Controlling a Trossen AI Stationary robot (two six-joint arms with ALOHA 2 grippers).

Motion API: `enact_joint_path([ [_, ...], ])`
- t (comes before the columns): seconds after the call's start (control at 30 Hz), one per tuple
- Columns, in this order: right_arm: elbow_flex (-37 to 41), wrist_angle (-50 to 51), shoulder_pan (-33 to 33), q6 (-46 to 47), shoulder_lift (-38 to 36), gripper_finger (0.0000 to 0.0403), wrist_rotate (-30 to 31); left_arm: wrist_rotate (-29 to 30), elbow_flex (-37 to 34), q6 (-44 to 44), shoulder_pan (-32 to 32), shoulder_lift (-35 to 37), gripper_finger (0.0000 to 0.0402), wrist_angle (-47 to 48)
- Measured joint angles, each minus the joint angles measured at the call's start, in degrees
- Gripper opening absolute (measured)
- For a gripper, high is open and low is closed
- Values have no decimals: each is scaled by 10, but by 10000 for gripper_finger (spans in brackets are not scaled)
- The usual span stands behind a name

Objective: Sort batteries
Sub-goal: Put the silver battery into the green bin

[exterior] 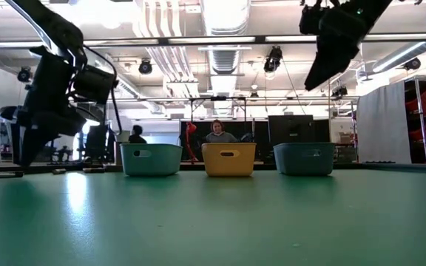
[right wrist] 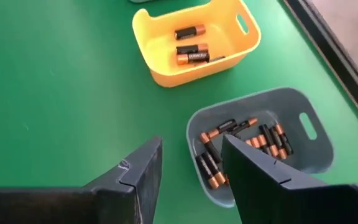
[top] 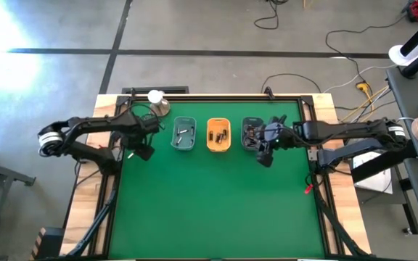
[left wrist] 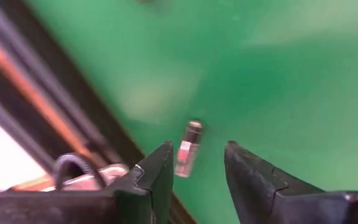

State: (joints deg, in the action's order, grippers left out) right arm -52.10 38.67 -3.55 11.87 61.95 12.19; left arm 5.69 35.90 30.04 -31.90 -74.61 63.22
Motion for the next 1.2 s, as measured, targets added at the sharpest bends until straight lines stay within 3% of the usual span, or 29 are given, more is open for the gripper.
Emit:
enact_joint_path([
  [0.1,13,-1,3,7,0,162,0,11,0,-8,-10,-15,136,3],
  [0.23,34,0,3,22,0,168,0,-17,0,-27,-12,-37,150,-13],
  [0.47,53,1,8,36,0,171,-1,-22,-4,-39,-13,-87,148,-22],
  [0.63,53,2,22,40,0,164,-1,-47,-8,-59,-14,-119,113,-36],
  [0.9,48,4,42,43,-1,153,-2,-71,-10,-75,-13,-111,14,-46],
  [1.2,48,2,42,45,-16,160,-2,-120,-16,-78,-11,-29,23,-97],
])
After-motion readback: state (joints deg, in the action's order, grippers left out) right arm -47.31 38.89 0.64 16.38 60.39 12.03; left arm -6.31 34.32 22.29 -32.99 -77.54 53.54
